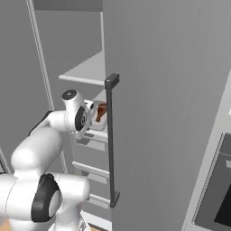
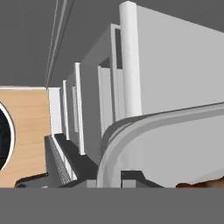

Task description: Take the meat container that has the chicken drumstick and place it on the second highest rack of the freezer. Then take the vegetable container that has the bell pepper and corn and place it on the highest rack of the freezer.

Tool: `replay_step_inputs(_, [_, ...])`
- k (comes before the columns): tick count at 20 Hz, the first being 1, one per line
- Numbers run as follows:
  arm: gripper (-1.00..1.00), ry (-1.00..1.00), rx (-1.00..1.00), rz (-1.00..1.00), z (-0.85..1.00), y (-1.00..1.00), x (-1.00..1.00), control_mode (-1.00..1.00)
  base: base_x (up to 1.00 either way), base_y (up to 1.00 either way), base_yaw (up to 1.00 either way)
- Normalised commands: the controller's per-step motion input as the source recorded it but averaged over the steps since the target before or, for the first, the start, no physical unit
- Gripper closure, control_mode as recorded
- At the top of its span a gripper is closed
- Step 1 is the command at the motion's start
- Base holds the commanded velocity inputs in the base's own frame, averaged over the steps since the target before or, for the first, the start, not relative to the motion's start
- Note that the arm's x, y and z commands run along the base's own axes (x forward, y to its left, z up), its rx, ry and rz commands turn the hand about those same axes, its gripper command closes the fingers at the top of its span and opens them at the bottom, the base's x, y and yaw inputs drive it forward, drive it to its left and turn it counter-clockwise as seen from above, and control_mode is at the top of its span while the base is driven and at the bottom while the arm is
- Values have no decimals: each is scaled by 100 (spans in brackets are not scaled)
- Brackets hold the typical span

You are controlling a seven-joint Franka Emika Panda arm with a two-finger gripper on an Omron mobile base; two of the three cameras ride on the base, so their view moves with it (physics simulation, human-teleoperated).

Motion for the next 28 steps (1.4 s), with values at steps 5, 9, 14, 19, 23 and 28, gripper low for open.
replay_step_inputs(5, [100,-7,0,0,-9,-1,42,-100,0,0,0])
replay_step_inputs(9, [100,1,0,0,-20,-7,14,-100,0,0,0])
replay_step_inputs(14, [100,0,0,0,-20,-6,24,-100,0,0,0])
replay_step_inputs(19, [100,0,0,0,-16,-2,44,-100,0,0,0])
replay_step_inputs(23, [100,0,0,0,-29,0,41,-100,0,0,0])
replay_step_inputs(28, [100,0,0,-1,-4,0,46,-100,0,0,0])
